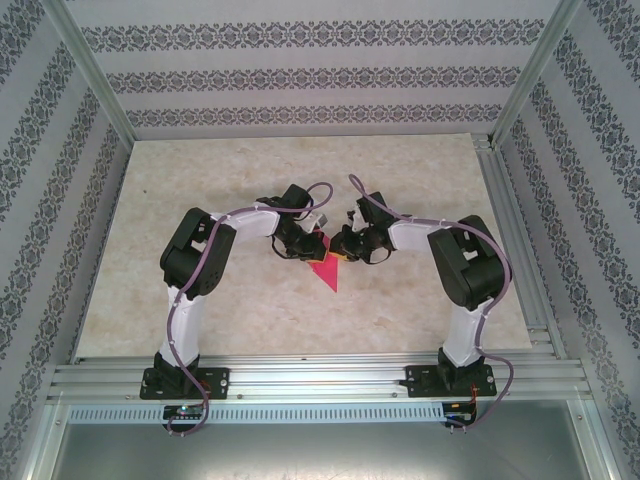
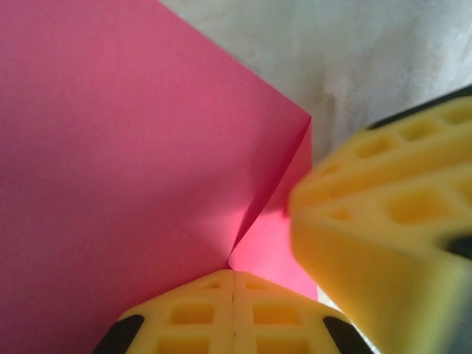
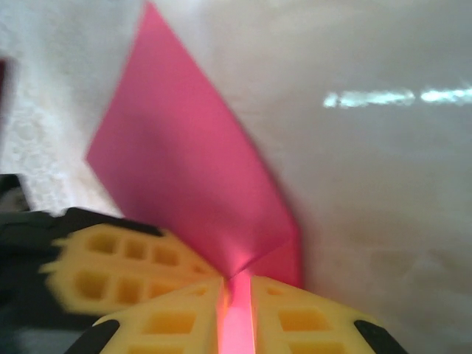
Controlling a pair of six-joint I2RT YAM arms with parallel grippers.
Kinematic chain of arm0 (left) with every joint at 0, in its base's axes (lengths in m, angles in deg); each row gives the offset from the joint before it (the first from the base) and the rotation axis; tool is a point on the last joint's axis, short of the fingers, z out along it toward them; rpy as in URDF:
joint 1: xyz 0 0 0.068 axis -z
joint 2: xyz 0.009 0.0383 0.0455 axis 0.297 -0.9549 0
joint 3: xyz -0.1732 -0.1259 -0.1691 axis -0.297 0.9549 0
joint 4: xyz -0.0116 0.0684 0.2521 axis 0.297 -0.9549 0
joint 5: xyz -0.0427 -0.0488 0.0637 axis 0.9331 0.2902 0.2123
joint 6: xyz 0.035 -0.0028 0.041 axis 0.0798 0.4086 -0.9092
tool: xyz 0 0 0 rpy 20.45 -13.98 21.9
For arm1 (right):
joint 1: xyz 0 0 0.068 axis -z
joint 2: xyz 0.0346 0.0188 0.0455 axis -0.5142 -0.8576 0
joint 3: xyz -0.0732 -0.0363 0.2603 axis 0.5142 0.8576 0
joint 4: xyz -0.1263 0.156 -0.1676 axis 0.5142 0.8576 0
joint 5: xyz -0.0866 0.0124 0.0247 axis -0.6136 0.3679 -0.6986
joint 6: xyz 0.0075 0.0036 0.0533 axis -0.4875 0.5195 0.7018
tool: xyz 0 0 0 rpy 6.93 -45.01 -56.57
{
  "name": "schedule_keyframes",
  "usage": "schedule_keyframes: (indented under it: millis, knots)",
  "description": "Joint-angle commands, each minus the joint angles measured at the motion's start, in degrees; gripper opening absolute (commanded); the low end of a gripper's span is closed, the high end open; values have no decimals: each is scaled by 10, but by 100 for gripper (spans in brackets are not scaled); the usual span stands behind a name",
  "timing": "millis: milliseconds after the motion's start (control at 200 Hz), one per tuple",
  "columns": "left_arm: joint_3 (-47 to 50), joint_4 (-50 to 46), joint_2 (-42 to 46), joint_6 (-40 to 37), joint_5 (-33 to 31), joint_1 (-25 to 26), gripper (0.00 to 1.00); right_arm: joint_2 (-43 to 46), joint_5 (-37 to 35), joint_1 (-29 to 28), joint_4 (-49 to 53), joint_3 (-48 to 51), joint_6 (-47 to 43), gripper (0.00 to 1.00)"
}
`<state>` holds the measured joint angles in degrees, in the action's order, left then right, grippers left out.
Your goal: Fold a paper plane with a square sheet of paper (pick it up from the middle)
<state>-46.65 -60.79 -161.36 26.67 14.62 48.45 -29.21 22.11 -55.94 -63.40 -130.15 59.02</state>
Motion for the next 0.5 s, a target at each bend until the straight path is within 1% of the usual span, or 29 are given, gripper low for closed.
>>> schedule_keyframes:
  millis: [0,35,75,300,495]
  knots:
    - [-7,-15,-15,-15,-23,-2,2,-20,-28,2,44,-23,-21,18]
    - [-6,-16,-15,-15,-24,-2,2,-22,-36,2,54,-27,-28,18]
    - [-6,-16,-14,-15,-25,-1,2,-17,-37,3,45,-23,-27,17]
    - [-4,-18,-10,-15,-29,-2,2,26,-1,8,20,-36,-15,18]
    - [-7,-21,-12,-16,-28,-2,2,-14,-3,14,28,-57,-16,18]
